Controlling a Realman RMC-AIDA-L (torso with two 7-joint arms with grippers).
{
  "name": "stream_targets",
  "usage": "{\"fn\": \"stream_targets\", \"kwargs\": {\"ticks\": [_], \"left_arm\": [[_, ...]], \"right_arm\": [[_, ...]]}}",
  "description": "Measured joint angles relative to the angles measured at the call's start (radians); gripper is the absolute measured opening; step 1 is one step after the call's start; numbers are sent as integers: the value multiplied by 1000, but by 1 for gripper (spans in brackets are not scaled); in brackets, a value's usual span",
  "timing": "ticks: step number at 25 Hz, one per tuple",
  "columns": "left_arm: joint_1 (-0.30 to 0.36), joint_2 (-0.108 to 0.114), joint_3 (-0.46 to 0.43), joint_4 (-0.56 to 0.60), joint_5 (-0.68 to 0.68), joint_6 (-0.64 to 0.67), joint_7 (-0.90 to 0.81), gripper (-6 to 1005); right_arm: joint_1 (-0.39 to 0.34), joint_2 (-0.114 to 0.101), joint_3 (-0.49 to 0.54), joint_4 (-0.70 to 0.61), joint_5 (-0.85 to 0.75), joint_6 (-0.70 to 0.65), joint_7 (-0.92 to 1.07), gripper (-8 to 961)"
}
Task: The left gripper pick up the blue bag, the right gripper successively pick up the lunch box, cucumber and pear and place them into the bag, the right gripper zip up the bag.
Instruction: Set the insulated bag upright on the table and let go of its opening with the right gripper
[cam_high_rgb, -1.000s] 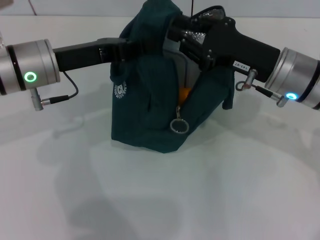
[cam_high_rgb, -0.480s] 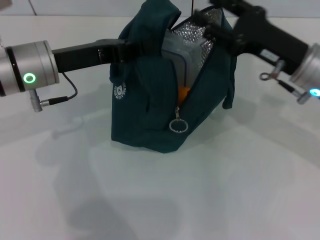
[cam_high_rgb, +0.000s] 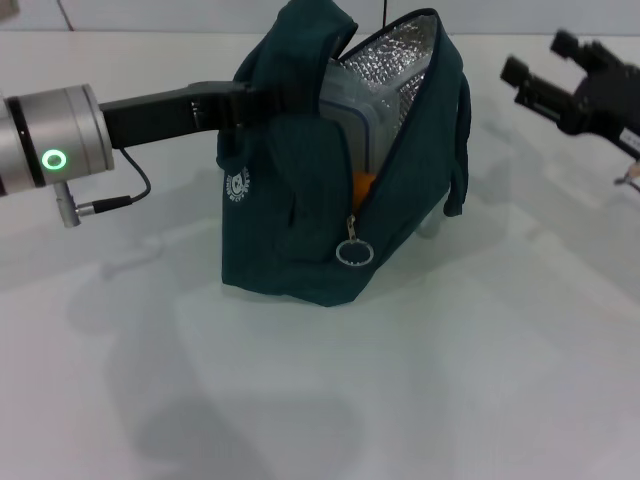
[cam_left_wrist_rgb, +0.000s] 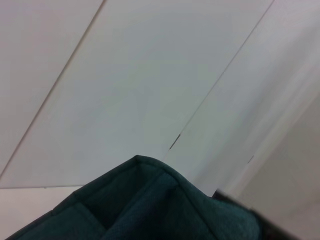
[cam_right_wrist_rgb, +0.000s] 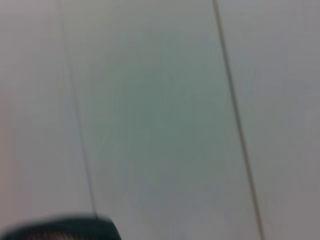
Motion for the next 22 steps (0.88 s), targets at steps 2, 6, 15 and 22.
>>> {"fn": "stream_targets", "kwargs": {"ticks": [2,6,15,22], "left_arm": [[-2,0,0,0,0,0,0,72],[-5,0,0,2,0,0,-1,73],[-8,0,0,1,0,2,-2,74],[-9,-1,1,0,0,3,-2,74]], "right_arm": [[0,-1,0,24,-21,27,7,852],[-1,4,1,40,-62,58,6,868],[35,35,1,28,-94,179,-15,866],[75,44,2,28,-94,250,-37,858]]}}
